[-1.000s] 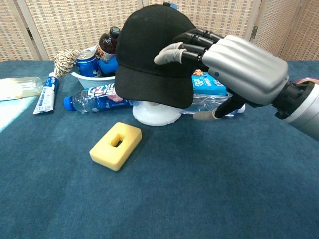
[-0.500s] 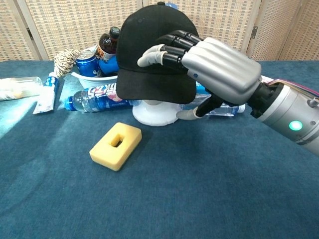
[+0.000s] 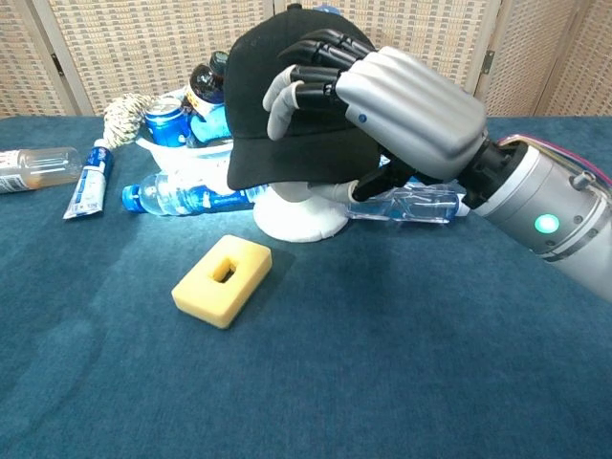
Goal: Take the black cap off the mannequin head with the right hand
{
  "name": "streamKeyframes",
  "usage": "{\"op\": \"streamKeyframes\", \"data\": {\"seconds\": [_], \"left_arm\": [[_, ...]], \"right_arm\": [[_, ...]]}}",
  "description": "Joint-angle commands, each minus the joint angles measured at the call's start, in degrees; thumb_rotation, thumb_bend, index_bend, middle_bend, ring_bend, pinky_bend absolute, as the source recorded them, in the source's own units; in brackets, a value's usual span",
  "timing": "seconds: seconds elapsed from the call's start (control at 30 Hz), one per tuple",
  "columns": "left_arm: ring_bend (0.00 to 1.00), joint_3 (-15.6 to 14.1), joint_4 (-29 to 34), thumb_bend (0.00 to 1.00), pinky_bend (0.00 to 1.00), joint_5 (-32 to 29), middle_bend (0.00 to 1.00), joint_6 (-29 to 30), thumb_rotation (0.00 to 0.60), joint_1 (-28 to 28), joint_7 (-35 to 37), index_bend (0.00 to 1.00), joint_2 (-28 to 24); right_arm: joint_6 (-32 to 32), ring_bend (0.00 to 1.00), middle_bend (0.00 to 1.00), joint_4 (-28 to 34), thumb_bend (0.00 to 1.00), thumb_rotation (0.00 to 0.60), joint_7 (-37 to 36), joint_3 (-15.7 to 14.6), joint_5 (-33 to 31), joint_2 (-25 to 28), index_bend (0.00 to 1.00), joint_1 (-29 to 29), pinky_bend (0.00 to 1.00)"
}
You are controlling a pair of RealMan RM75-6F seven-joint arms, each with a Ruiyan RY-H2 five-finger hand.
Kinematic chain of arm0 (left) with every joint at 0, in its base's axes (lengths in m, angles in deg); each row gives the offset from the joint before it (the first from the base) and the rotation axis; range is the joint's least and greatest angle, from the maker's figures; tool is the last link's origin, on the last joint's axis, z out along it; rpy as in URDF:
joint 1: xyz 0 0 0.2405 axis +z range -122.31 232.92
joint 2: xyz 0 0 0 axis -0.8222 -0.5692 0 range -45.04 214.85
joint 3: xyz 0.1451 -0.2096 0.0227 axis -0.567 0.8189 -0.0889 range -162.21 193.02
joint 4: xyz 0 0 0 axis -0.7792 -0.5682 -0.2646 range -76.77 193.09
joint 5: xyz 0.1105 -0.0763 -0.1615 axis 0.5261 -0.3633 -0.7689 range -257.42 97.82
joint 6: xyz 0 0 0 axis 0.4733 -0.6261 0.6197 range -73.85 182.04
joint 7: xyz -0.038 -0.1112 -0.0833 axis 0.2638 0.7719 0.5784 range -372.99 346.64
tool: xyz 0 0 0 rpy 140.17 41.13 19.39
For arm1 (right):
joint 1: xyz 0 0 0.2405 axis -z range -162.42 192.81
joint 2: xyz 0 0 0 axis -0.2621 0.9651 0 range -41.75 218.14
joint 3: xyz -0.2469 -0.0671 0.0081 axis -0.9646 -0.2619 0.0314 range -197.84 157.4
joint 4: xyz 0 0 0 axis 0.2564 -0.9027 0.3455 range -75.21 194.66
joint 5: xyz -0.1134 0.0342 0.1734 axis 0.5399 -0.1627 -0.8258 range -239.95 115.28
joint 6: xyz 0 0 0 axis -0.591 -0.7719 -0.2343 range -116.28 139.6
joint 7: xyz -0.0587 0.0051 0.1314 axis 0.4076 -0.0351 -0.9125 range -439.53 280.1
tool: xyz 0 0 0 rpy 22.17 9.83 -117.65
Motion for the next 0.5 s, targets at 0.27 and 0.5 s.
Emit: {"op": "streamKeyframes", "data": {"seconds": [0.27, 0.5], "left_arm": [[0.18, 0.0, -0.3, 0.17, 0.06, -0.2, 0.15, -0.1, 0.600, -0.1, 0.2, 0.31, 0.1], [0.18, 0.0, -0.6, 0.17, 0.06, -0.4, 0.14, -0.3, 0.600, -0.2, 0.5, 0.31, 0.3]], "right_arm": [[-3.3, 0.17, 0.37, -3.7, 0.37, 0.600, -1.8, 0.2, -0.9, -1.8, 0.63, -1.3, 0.08], [-5.7, 0.24, 0.47, -6.2, 0.42, 0.600, -3.0, 0.7, -1.8, -3.2, 0.79, -2.0, 0.08]]}}
